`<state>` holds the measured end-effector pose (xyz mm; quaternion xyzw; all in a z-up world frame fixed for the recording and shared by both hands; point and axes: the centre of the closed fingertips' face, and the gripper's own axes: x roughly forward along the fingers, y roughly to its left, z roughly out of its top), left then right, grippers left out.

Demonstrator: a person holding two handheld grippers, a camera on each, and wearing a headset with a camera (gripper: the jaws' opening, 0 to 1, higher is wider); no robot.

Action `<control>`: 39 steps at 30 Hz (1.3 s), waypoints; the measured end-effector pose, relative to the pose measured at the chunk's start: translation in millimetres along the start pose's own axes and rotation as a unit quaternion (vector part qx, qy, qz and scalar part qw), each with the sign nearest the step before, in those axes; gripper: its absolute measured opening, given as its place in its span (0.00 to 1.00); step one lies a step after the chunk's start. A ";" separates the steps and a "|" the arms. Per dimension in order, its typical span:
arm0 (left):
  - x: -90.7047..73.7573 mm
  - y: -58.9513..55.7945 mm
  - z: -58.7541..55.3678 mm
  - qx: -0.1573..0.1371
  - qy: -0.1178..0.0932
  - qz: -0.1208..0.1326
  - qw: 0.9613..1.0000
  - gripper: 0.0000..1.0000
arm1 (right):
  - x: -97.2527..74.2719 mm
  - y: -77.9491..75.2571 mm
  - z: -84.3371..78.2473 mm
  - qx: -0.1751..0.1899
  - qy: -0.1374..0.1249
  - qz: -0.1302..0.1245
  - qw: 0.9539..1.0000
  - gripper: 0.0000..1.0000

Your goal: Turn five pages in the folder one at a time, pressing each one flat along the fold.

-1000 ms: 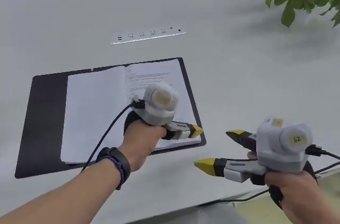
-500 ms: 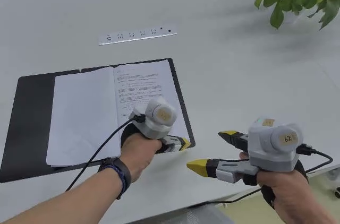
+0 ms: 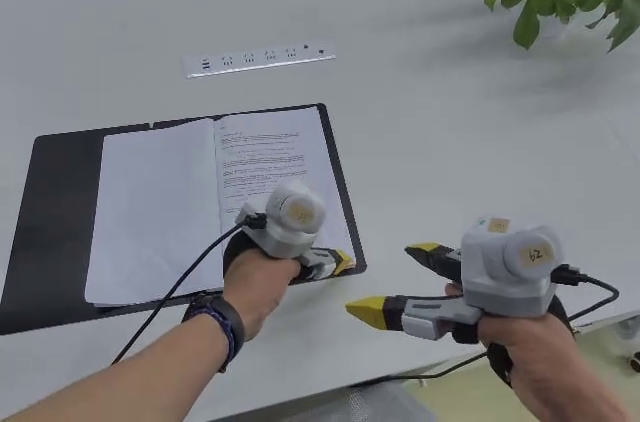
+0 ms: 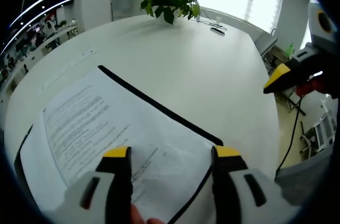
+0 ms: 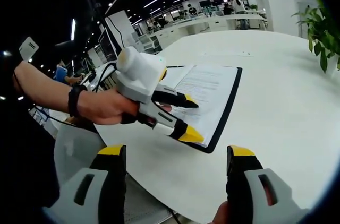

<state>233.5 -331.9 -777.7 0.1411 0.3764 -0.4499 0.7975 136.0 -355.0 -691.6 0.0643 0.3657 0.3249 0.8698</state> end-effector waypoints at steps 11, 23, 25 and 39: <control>4.9 -3.5 1.0 -0.010 -0.004 0.011 1.000 0.65 | 2.8 1.2 -2.9 0.006 -0.001 0.004 1.000 0.76; 9.3 -1.9 -2.0 0.015 -0.003 0.050 0.999 0.66 | -1.3 -5.2 -9.5 0.021 -0.002 -0.004 1.000 0.75; 8.6 -1.4 -2.3 0.017 -0.003 0.048 0.999 0.65 | -1.6 -6.5 -10.6 0.025 -0.005 -0.004 1.000 0.74; 4.7 8.5 -0.9 0.006 -0.009 0.039 0.999 0.53 | 1.1 -6.5 -11.4 0.032 -0.008 -0.002 0.999 0.73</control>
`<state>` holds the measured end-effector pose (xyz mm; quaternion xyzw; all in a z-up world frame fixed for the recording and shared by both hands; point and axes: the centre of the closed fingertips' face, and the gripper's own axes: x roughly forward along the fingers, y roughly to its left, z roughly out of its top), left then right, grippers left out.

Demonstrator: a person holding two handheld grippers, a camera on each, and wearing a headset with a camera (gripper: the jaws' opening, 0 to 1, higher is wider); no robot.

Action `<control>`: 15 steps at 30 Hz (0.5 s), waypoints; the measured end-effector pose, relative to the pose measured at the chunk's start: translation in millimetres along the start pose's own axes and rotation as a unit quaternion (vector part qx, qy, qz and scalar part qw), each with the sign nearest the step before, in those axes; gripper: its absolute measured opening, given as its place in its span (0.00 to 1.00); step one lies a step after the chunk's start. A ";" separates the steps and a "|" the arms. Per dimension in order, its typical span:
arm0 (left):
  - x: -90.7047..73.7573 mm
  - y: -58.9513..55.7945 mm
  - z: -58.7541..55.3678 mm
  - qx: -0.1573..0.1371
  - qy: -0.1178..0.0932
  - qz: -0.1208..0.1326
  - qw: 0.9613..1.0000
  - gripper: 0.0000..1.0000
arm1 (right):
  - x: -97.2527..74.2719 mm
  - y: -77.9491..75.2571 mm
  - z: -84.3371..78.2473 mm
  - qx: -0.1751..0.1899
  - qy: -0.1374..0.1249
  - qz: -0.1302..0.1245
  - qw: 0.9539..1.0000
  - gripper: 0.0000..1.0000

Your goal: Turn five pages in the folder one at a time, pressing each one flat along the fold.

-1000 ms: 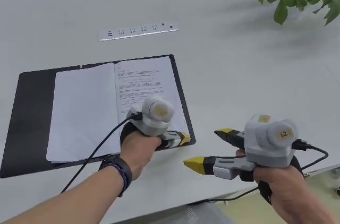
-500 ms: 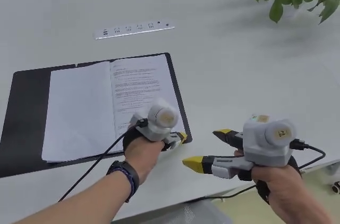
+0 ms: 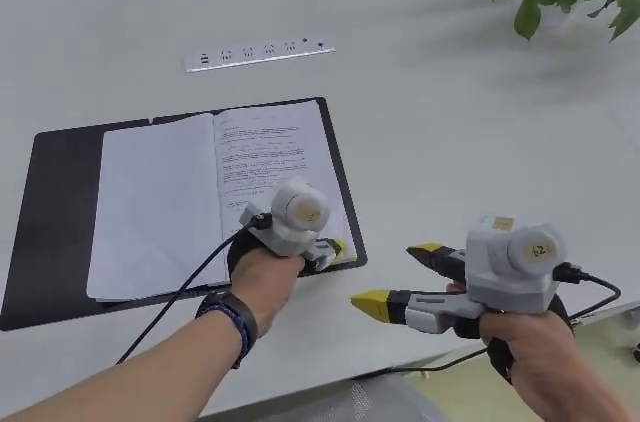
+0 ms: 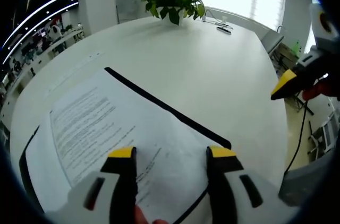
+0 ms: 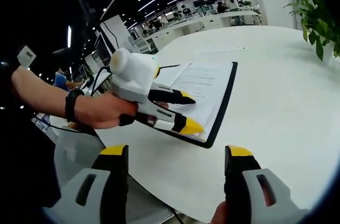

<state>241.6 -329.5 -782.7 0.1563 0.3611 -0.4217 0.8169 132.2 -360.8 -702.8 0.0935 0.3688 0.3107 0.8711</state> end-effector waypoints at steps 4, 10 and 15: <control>-2.3 1.3 0.7 -0.020 -0.001 -0.008 1.000 0.52 | -0.3 -1.4 -1.0 0.002 -0.001 -0.001 1.000 0.73; -6.4 2.2 -0.8 -0.026 -0.003 -0.010 1.000 0.50 | -0.3 -2.8 -3.1 0.005 0.001 0.000 1.000 0.72; -9.1 5.7 -1.0 -0.020 -0.002 -0.009 1.000 0.50 | -0.1 -3.4 -0.4 0.007 -0.004 0.000 1.000 0.72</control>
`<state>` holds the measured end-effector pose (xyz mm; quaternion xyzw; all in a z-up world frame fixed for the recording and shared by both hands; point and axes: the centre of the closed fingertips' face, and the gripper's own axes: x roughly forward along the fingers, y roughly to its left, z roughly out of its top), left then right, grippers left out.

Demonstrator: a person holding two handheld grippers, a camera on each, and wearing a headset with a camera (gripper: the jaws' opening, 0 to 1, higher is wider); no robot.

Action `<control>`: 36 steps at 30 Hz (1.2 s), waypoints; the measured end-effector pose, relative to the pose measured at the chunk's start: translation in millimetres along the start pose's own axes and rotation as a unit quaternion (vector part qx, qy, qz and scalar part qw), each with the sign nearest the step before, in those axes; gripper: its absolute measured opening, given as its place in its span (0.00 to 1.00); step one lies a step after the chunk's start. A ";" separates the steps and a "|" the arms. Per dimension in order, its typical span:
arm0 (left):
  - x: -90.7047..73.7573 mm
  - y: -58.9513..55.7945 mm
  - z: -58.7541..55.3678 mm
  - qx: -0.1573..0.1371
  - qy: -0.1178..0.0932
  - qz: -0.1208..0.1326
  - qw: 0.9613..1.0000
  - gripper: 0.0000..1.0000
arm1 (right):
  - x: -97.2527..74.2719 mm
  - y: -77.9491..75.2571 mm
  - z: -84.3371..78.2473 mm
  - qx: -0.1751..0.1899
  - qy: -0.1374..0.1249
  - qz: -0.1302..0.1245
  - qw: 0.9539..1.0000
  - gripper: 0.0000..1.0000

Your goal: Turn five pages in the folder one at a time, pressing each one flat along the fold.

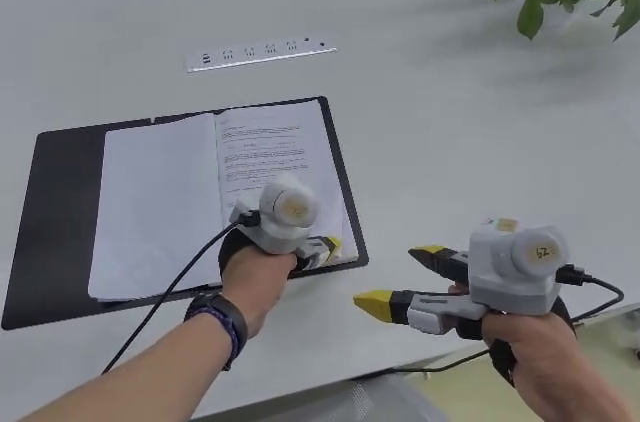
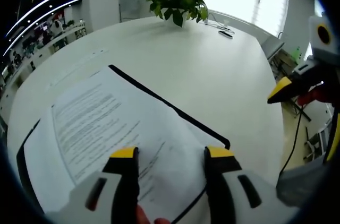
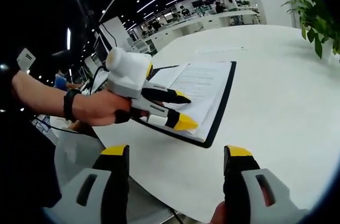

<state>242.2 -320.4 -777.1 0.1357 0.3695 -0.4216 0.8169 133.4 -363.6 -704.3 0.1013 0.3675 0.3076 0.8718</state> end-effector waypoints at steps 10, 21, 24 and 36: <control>-2.8 1.8 0.2 -0.022 -0.006 -0.015 1.000 0.49 | 2.9 0.4 2.9 0.002 -0.002 0.003 1.000 0.71; -4.9 2.1 2.4 -0.041 -0.009 -0.025 0.999 0.49 | 8.1 1.2 10.2 -0.001 -0.006 0.009 1.000 0.70; -3.9 2.3 3.1 -0.048 -0.010 -0.026 0.998 0.49 | 9.0 0.3 10.8 -0.002 -0.007 0.009 1.000 0.70; -3.9 -7.1 4.5 -0.033 -0.011 -0.025 0.999 0.53 | 6.8 0.9 3.2 0.004 -0.004 0.008 1.000 0.70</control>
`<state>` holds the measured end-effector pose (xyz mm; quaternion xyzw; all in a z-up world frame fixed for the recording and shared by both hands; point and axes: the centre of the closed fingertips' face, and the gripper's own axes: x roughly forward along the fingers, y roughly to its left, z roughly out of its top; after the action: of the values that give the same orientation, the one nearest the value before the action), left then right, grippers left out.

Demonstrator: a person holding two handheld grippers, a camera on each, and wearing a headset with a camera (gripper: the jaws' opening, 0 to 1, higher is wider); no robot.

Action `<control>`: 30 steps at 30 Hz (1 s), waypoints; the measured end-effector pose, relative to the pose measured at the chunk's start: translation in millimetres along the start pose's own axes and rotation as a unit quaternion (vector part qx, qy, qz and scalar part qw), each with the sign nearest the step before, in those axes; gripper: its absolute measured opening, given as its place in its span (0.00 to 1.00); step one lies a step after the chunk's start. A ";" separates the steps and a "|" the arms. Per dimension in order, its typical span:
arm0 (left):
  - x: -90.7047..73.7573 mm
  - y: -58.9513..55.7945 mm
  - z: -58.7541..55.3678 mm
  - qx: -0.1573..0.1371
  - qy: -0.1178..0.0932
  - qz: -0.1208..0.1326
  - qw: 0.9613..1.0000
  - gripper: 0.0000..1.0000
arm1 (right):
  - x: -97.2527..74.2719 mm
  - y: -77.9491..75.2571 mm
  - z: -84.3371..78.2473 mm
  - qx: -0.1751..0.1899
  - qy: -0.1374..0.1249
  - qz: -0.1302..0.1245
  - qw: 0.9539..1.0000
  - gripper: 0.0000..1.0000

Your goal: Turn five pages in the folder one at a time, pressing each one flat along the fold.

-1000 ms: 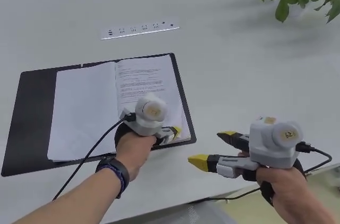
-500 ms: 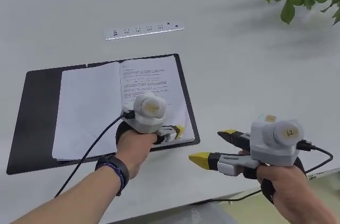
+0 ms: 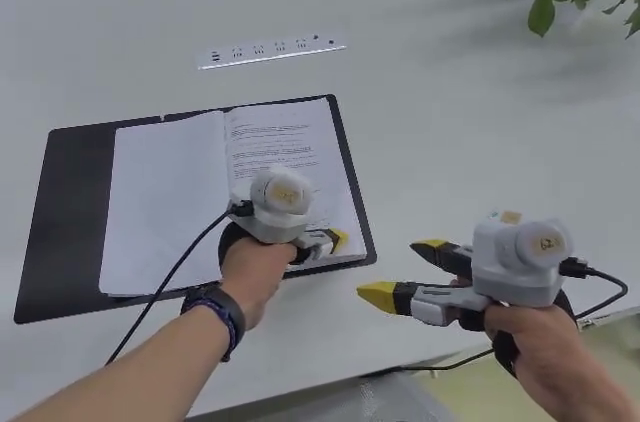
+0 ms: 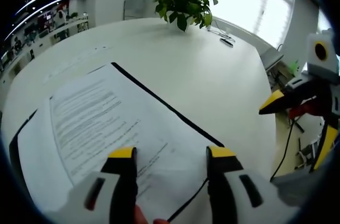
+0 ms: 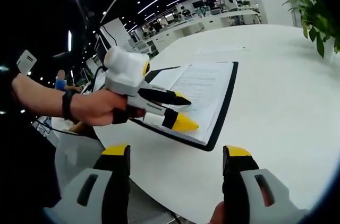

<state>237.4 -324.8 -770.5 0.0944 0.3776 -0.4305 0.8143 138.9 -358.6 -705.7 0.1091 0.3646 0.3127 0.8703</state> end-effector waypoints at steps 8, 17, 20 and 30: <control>11.4 -15.4 -9.4 0.059 0.018 0.012 0.998 0.70 | -0.6 1.4 0.4 0.000 -0.001 0.001 1.000 0.70; 8.7 -8.5 -7.4 0.054 0.019 0.007 0.998 0.64 | -2.6 -3.7 -0.1 0.004 -0.002 -0.003 1.000 0.70; 7.3 -9.1 -7.0 0.048 0.018 0.002 0.999 0.65 | -2.4 -3.2 -0.1 0.003 -0.001 -0.002 1.000 0.70; 4.9 -7.9 -5.7 0.032 0.018 -0.017 0.999 0.63 | -3.1 -2.2 -1.6 0.004 -0.001 -0.001 1.000 0.70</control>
<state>229.9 -329.9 -776.6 0.1218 0.3800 -0.4547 0.7962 137.2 -362.3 -705.9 0.1126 0.3650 0.3102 0.8706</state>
